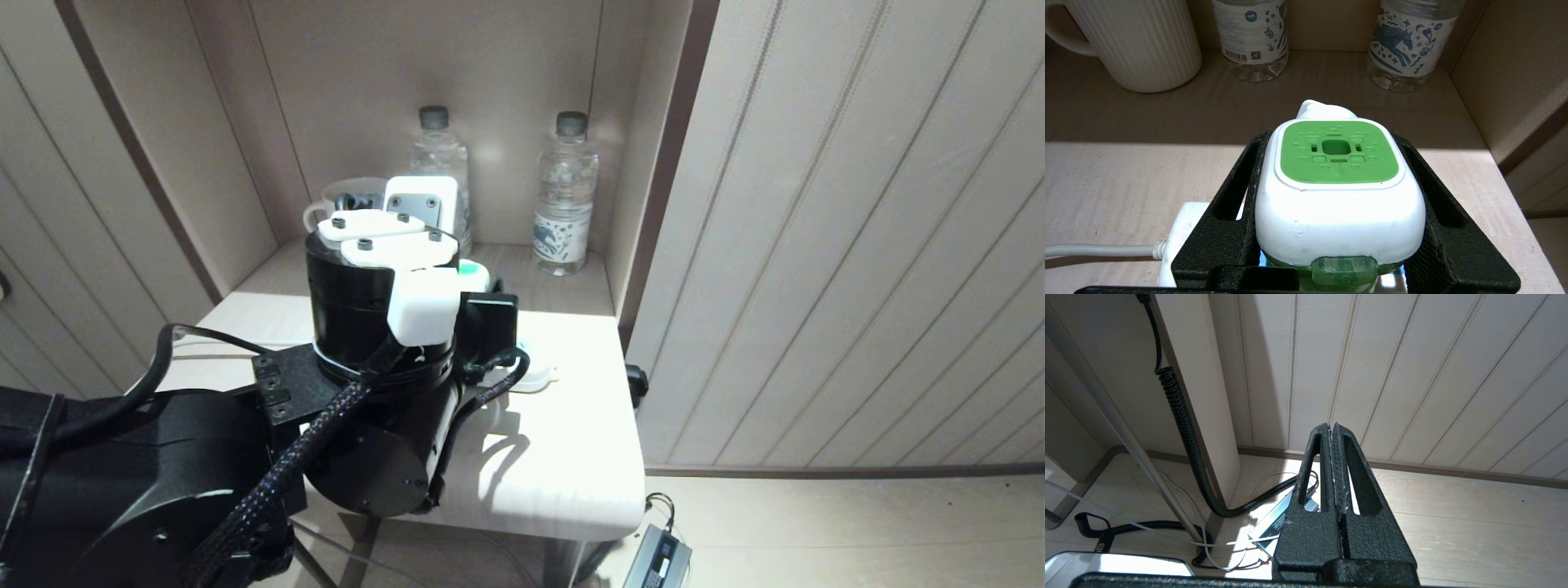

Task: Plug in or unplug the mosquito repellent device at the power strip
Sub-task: Place the mosquito repellent liquid on the table, then pick up the mosquito repellent liquid

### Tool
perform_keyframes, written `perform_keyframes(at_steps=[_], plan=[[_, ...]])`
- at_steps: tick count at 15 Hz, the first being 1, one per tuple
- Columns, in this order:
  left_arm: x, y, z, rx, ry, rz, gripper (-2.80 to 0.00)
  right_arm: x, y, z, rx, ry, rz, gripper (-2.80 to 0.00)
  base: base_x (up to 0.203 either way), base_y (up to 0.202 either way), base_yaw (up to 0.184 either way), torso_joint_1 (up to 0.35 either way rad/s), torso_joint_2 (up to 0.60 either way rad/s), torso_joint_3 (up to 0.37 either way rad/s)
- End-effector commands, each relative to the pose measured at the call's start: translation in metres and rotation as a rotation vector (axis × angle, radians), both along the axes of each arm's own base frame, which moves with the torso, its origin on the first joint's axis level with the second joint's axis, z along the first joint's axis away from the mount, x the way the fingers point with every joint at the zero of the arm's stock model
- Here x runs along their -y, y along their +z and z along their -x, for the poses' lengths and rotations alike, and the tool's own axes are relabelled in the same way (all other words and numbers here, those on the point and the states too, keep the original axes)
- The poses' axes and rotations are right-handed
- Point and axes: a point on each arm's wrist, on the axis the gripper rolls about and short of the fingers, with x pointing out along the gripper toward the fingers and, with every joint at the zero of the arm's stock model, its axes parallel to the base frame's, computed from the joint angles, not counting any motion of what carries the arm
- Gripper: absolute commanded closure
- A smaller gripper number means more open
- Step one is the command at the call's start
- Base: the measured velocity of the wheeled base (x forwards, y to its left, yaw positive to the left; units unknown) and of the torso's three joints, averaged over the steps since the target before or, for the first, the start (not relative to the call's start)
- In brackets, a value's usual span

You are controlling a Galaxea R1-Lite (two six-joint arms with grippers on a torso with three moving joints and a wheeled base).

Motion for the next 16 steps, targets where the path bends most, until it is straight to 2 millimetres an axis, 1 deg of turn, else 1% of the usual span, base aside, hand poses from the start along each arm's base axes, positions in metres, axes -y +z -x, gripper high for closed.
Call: perform_keyframes(at_steps=[1,5,6,7,16], plan=[[0.001,-0.0007,0.0009,0.0,0.001,0.0,0.0,0.0,0.0,-0.0001,-0.002,0.001,0.002,0.0,0.0,0.0,0.0,0.0,0.0,0.0],[0.0018,0.002,0.0009,0.006,0.001,0.008,0.0,0.0,0.0,-0.0001,-0.002,0.002,0.002,0.0,0.0,0.0,0.0,0.0,0.0,0.0],[0.002,0.0029,0.0008,0.007,0.002,0.01,-2.16,0.0,0.0,-0.0001,-0.002,0.002,0.003,0.0,0.0,0.0,0.0,0.0,0.0,0.0],[0.0022,0.004,0.0007,0.01,0.002,0.013,-2.8,0.0,0.0,-0.0001,-0.002,0.002,0.004,0.0,0.0,0.0,0.0,0.0,0.0,0.0],[0.0031,0.0024,0.0059,0.006,-0.013,0.013,-2.8,0.0,0.0001,-0.0001,0.0,0.002,0.007,0.0,0.0,0.0,0.0,0.0,0.0,0.0]])
